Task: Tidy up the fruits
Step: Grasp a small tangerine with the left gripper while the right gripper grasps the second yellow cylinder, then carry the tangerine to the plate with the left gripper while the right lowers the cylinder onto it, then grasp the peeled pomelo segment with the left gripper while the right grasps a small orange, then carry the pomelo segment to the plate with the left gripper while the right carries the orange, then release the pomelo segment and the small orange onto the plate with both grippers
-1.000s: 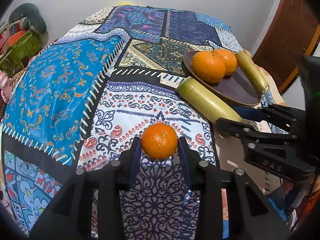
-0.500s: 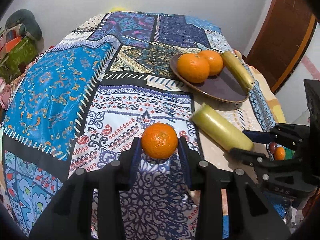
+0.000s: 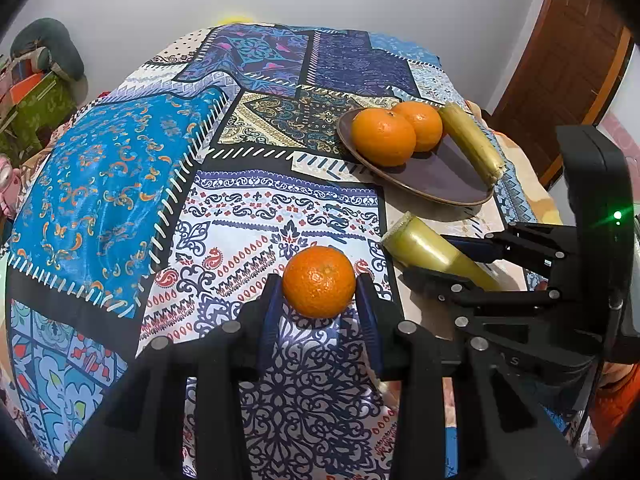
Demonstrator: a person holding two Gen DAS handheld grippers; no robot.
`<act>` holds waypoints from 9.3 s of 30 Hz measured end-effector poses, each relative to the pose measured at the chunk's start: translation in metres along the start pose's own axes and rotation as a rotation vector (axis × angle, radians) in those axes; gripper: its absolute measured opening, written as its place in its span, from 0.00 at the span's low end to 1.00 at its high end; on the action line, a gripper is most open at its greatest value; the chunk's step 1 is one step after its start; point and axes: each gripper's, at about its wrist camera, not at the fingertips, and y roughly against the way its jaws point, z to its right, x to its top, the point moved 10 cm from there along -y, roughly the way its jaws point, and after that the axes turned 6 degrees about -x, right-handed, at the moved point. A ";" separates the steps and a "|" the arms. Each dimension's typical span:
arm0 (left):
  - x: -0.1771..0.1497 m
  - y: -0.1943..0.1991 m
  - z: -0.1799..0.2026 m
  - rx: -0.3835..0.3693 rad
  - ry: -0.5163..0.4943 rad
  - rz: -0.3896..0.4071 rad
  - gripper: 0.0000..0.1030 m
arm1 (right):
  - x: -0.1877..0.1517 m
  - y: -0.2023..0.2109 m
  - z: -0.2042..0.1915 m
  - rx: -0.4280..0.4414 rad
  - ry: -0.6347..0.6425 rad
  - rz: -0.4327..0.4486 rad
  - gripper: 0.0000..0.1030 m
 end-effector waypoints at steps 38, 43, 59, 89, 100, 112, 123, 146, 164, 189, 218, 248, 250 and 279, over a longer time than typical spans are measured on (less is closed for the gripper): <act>0.092 -0.062 0.076 -0.056 -0.137 0.025 0.36 | 0.062 0.059 0.107 -0.075 -0.227 0.263 0.33; 0.090 -0.074 0.073 -0.056 -0.140 0.011 0.36 | 0.069 0.045 0.114 -0.073 -0.245 0.253 0.33; 0.089 -0.084 0.075 -0.076 -0.146 -0.005 0.36 | 0.072 0.024 0.116 -0.099 -0.222 0.226 0.33; 0.014 0.028 0.053 0.030 -0.053 0.004 0.68 | -0.013 0.144 0.106 -0.198 -0.226 0.277 0.44; -0.049 0.014 0.059 0.038 0.009 -0.107 0.68 | -0.066 0.149 0.107 -0.229 -0.279 0.235 0.51; -0.066 -0.010 0.075 -0.020 0.114 -0.150 0.77 | -0.118 0.121 0.117 -0.223 -0.320 0.134 0.51; -0.051 -0.032 0.122 0.020 -0.085 -0.118 0.78 | -0.136 0.099 0.117 -0.161 -0.348 0.087 0.51; -0.050 -0.014 0.086 -0.034 -0.036 -0.074 0.43 | -0.131 0.080 0.111 -0.098 -0.362 0.089 0.30; 0.010 0.023 0.089 0.003 -0.103 0.076 0.43 | -0.075 0.110 0.112 -0.114 -0.320 0.213 0.30; 0.107 -0.033 0.096 -0.003 -0.144 0.139 0.43 | 0.009 0.084 0.133 -0.113 -0.266 0.278 0.30; 0.118 -0.076 0.099 -0.012 -0.147 0.123 0.44 | 0.035 0.028 0.186 -0.153 -0.268 0.200 0.30; 0.119 -0.032 0.016 0.051 -0.015 0.185 0.49 | 0.091 0.058 0.133 -0.119 -0.146 0.289 0.31; 0.117 -0.029 0.008 0.056 -0.009 0.188 0.49 | 0.103 0.054 0.122 -0.111 -0.130 0.288 0.31; 0.109 -0.019 -0.016 0.052 0.016 0.199 0.50 | 0.121 0.023 0.080 -0.111 -0.074 0.210 0.45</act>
